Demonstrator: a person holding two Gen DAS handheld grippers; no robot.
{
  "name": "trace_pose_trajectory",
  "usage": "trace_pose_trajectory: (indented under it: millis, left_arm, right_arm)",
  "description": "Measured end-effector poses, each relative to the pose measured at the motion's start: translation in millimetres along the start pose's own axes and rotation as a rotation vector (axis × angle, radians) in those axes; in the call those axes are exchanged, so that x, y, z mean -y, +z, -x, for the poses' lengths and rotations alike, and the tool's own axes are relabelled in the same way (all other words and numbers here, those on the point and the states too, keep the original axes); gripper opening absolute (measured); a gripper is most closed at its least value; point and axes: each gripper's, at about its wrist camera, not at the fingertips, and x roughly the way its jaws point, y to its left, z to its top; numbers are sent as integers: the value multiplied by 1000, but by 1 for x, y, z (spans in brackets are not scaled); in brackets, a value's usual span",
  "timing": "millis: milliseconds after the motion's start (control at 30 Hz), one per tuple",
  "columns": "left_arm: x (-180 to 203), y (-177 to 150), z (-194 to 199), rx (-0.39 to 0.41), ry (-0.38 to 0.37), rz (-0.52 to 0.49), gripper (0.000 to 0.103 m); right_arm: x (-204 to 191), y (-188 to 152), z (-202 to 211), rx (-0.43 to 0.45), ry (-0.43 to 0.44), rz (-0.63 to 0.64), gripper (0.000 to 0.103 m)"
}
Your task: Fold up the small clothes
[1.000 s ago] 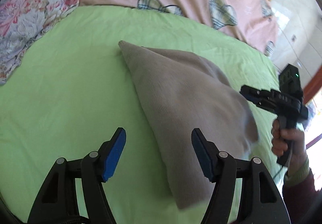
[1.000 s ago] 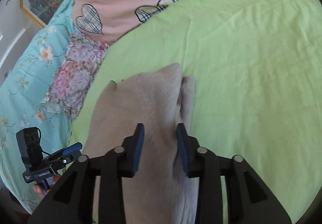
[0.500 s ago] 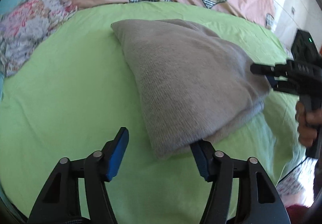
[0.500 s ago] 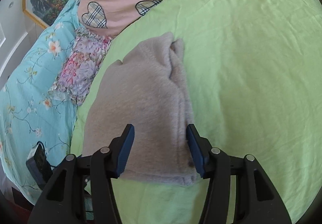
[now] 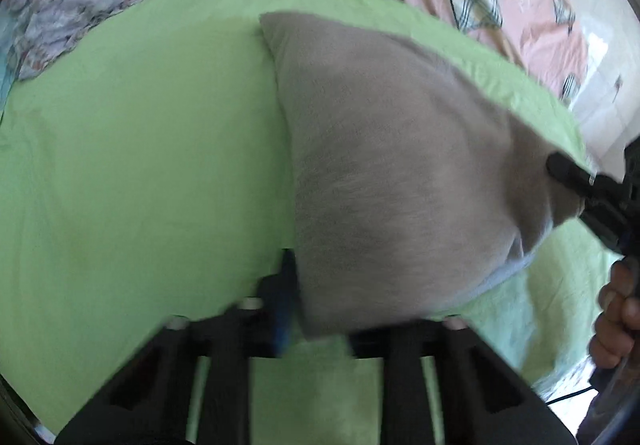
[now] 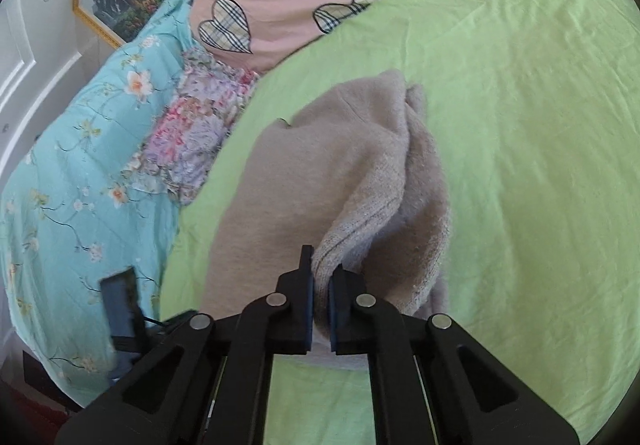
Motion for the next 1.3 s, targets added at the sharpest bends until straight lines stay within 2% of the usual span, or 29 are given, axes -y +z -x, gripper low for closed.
trace_pose_trajectory:
  millis: [67, 133, 233, 333, 367, 467, 567, 667, 733, 800, 867, 1000, 1100, 1167, 1300]
  left_arm:
    - [-5, -2, 23, 78, 58, -6, 12]
    - [-11, -9, 26, 84, 71, -9, 10]
    - [-15, -22, 10, 9, 71, 6, 9]
    - [-9, -26, 10, 19, 90, -21, 9]
    - [-9, -25, 10, 13, 84, -19, 9]
    - [-14, -25, 9, -14, 64, -3, 9]
    - [-13, -25, 6, -19, 65, -13, 9]
    - [-15, -21, 6, -32, 54, -45, 14]
    - [-17, -21, 15, -57, -3, -92, 14]
    - [-28, -18, 24, -76, -54, -135, 16]
    - [-38, -13, 38, -71, -88, -158, 16]
    - [-41, 29, 55, 5, -121, -136, 27]
    - [-24, 70, 50, 71, -143, -144, 39]
    - [-12, 94, 41, 103, -129, -152, 42]
    - [2, 124, 11, 71, -172, -149, 42]
  right_arm:
    - [-5, 2, 16, 34, 55, 14, 6]
    - [-7, 1, 25, 42, 58, 41, 6]
    - [6, -11, 14, -23, -42, 70, 6]
    - [28, -29, -5, -105, -136, 64, 6]
    - [35, -35, -9, -118, -165, 69, 5]
    - [46, -38, -5, -112, -158, 24, 5]
    - [34, -40, -7, -135, -246, 127, 5]
    - [38, -40, -12, -141, -240, 103, 5]
    - [36, -37, -10, -153, -229, 94, 6]
    - [36, -32, -2, -168, -197, 58, 14]
    - [40, -23, 13, -140, -173, 18, 28]
    - [43, 24, 22, -41, -146, -8, 35]
    - [47, 65, 0, 10, -128, -14, 44]
    - [59, 93, -26, 5, -89, -65, 58]
    - [71, 127, -79, -55, -126, -96, 59]
